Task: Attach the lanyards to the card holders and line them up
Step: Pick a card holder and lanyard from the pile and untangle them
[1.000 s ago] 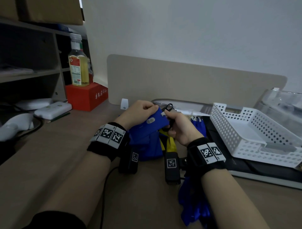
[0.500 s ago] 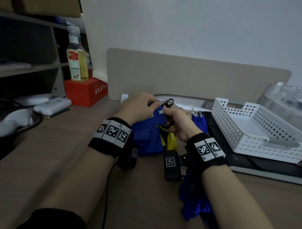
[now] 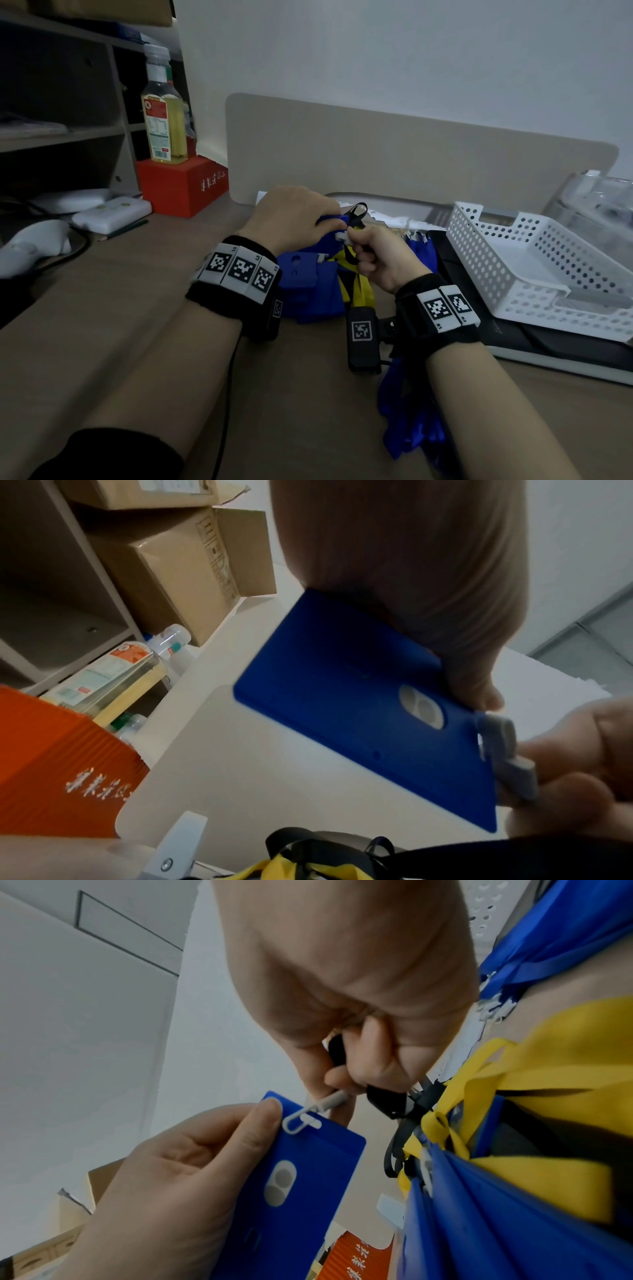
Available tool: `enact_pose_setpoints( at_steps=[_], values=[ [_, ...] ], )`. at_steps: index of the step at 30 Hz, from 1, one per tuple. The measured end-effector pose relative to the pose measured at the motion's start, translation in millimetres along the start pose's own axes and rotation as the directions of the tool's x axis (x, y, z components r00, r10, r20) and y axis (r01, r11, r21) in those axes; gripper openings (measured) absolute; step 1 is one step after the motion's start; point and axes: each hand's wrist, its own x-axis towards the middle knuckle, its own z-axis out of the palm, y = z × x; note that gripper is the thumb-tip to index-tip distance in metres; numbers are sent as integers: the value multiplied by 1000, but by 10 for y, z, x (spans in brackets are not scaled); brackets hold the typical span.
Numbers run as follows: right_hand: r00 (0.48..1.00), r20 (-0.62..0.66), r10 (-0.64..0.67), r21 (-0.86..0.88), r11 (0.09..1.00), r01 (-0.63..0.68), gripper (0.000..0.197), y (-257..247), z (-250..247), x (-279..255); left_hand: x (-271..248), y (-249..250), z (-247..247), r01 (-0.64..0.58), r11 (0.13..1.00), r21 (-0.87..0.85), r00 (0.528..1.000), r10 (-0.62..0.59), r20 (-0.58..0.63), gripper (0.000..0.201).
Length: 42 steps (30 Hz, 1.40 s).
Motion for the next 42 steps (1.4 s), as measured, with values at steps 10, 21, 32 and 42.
enact_pose_setpoints(
  at_steps=[10,21,32,42],
  values=[
    [993,-8,-117,371,922,112,20,-27,39,18,9,-16,37,275,933,-231,956,-290,-35,30],
    [942,90,-323,752,642,148,31,-165,44,-72,33,119,64,435,502,-747,900,-243,361,29],
    [898,117,-425,890,446,95,32,-252,75,-178,49,327,126,447,330,-831,894,-180,410,49],
    [860,-60,-507,786,507,354,31,-268,108,-164,6,292,36,421,414,-807,905,-127,406,29]
  ],
)
